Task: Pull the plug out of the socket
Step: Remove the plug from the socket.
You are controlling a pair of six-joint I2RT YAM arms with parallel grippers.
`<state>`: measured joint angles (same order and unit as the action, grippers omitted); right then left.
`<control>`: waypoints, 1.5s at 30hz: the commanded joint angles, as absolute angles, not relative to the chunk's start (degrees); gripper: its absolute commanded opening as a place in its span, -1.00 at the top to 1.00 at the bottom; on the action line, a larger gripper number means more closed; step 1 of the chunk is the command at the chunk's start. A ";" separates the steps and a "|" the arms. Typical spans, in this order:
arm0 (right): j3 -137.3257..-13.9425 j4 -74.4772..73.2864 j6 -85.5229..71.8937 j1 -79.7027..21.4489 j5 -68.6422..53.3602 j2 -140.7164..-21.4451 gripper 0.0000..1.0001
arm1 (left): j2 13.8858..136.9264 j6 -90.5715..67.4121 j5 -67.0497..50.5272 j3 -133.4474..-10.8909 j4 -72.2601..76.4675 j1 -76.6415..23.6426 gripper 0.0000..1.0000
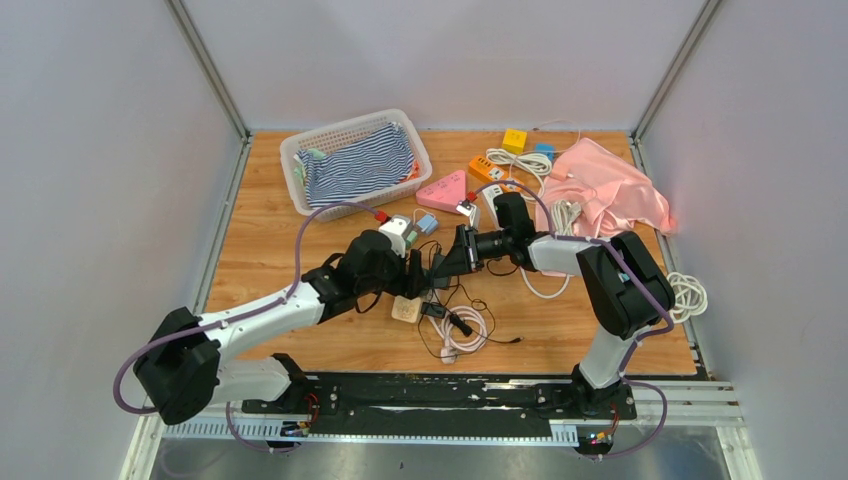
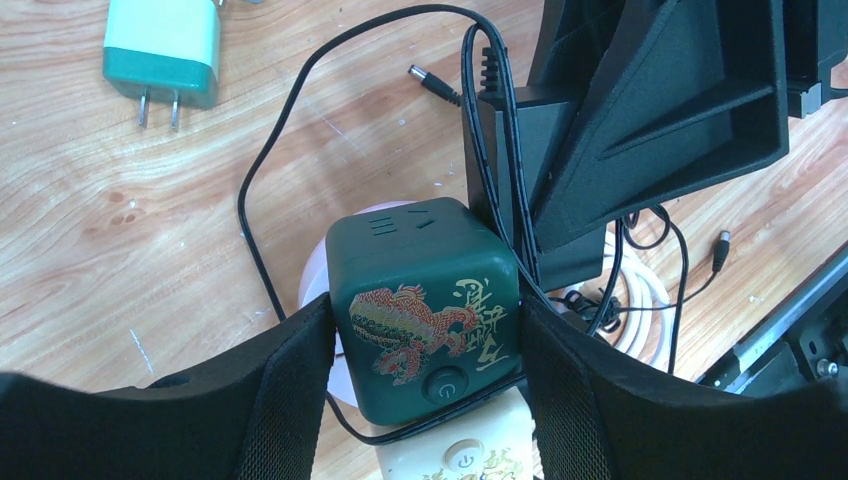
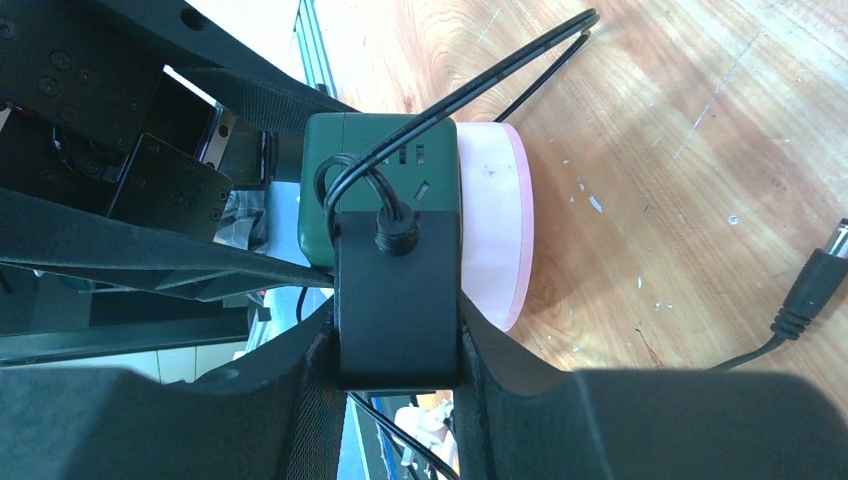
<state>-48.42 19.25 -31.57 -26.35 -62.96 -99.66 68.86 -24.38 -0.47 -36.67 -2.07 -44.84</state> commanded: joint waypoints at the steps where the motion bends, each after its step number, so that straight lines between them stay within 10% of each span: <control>1: -50.27 19.61 -29.37 -27.58 -62.31 -98.92 0.89 | 71.43 -24.08 -4.00 -36.54 -3.47 -45.75 -0.27; 15: -50.89 18.54 -28.31 -27.51 -63.04 -98.40 0.53 | 67.79 -25.09 -0.09 -34.04 -2.36 -45.70 1.00; 22: -50.59 19.32 -28.82 -27.51 -63.45 -98.53 0.47 | 64.23 -26.39 3.88 -31.58 -0.49 -45.62 1.00; 29: -51.39 10.00 -19.85 -31.44 -53.29 -92.67 0.99 | 64.64 -26.31 4.86 -31.57 -0.44 -45.62 1.00; 45: -51.39 18.56 -27.34 -25.91 -70.11 -103.68 1.00 | 61.91 -26.11 3.12 -29.97 -0.26 -44.12 1.00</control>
